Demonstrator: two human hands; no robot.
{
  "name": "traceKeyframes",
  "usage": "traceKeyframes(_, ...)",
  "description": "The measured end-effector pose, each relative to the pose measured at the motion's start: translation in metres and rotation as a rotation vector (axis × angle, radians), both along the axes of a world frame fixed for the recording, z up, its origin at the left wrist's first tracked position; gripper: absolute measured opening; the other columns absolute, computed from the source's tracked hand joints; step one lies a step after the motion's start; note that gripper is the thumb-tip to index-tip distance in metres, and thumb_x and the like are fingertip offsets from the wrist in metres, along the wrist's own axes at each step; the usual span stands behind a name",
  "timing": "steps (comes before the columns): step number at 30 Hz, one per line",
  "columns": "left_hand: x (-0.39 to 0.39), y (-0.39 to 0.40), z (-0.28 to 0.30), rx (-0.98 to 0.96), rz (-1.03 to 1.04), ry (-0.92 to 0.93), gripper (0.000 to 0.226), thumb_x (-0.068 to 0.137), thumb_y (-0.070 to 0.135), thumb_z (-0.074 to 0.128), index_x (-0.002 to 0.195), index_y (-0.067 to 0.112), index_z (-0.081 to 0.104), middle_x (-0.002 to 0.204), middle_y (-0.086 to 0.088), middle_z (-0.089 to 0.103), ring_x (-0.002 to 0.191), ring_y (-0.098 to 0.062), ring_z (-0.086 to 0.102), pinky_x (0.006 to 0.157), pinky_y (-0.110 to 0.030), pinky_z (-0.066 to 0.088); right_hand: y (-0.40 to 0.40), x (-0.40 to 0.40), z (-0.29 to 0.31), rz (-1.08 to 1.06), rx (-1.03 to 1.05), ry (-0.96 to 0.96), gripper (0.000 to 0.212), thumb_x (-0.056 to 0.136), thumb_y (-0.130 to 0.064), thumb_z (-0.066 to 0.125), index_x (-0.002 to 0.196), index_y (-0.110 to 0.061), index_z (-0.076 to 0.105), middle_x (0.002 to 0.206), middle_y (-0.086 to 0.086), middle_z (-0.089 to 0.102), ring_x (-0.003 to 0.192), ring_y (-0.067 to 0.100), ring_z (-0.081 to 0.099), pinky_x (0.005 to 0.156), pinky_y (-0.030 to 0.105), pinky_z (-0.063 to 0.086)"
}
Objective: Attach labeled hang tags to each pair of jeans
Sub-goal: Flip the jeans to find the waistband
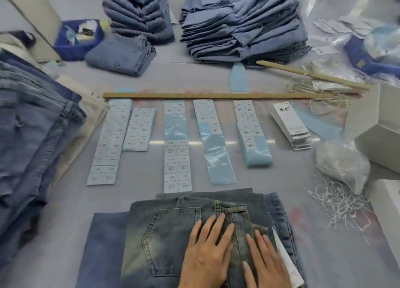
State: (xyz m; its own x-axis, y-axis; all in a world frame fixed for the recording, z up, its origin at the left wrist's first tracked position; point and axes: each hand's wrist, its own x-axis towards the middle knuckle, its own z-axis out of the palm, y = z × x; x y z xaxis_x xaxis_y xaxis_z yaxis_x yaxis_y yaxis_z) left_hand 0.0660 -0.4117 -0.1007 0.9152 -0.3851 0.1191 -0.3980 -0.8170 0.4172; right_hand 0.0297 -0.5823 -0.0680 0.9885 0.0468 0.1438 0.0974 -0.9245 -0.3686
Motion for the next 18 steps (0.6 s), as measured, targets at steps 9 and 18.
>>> traceKeyframes(9, 0.022, 0.06, -0.007, -0.166, 0.119, -0.185, 0.023, 0.096, 0.025, 0.064, 0.116, 0.022, 0.072, 0.143, -0.002, 0.059, 0.13, -0.017, 0.056, 0.103, -0.046, 0.05, 0.026, 0.062, 0.017, -0.203, 0.005, -0.162, 0.034, 0.078, -0.025, 0.05, 0.081, -0.005, 0.078, 0.088, 0.012, 0.073, 0.073, 0.034, 0.063, 0.074, 0.035, 0.045)
traceKeyframes(18, 0.178, 0.113, 0.031, -0.326, 0.406, -0.15, 0.033, 0.102, 0.022, 0.044, 0.125, 0.014, 0.066, 0.122, 0.001, 0.068, 0.114, -0.014, 0.063, 0.099, -0.029, 0.054, 0.085, 0.221, 0.014, 0.054, 0.312, 0.055, 0.022, 0.092, -0.006, 0.069, 0.109, -0.019, 0.072, 0.098, -0.016, 0.066, 0.089, 0.004, 0.061, 0.083, 0.02, 0.052)
